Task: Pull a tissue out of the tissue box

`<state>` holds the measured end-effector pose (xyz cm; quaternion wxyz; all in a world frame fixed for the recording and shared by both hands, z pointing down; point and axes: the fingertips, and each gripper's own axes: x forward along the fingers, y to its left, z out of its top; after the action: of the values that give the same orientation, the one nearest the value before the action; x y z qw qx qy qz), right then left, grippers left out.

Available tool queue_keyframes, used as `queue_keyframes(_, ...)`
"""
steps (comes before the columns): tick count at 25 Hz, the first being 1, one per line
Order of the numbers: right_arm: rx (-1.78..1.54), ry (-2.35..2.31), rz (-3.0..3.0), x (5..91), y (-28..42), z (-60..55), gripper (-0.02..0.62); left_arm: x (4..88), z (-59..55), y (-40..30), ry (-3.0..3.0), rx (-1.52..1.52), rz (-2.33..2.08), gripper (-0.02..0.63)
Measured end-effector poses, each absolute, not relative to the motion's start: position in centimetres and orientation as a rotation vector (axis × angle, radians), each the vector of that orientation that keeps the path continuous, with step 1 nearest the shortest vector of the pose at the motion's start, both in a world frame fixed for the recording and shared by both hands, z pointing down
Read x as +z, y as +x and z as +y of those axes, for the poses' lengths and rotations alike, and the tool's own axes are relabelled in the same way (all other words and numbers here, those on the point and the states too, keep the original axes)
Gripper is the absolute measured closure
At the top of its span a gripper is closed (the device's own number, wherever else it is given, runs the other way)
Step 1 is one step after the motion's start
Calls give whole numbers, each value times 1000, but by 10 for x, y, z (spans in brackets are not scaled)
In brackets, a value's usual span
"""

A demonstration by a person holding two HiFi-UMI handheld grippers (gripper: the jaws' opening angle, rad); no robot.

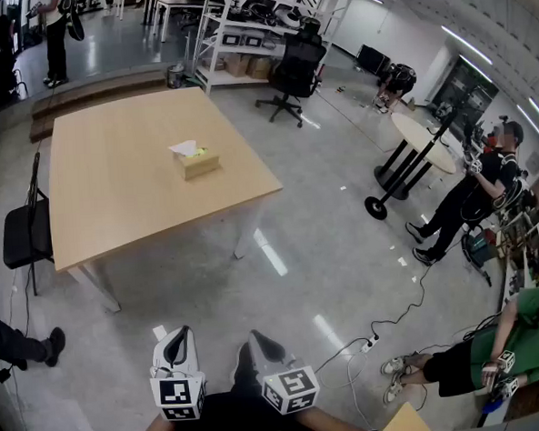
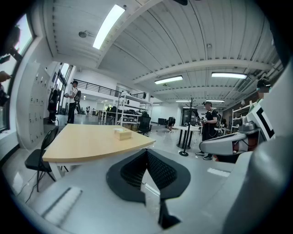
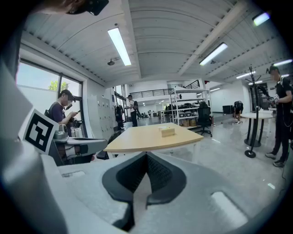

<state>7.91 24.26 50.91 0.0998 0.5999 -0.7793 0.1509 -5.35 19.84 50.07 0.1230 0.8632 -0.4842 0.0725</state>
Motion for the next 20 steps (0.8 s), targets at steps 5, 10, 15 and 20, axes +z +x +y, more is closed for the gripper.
queue_keyframes(5,452,1769,-2306,510,73,238,606,508,197,-63,2510,222,-1414,588)
queue_keyframes(10,459,1736,-2333,511,60,235,606,508,198,-79,2489,226,-1456,588)
queue_keyframes(15,453,1713,-2356,512,51,228,606,511,197,-92,2469,228,-1492,588)
queue_keyframes(20,466,1718,-2366,507,47,226,606,507,197,-100,2454,221,-1511,588)
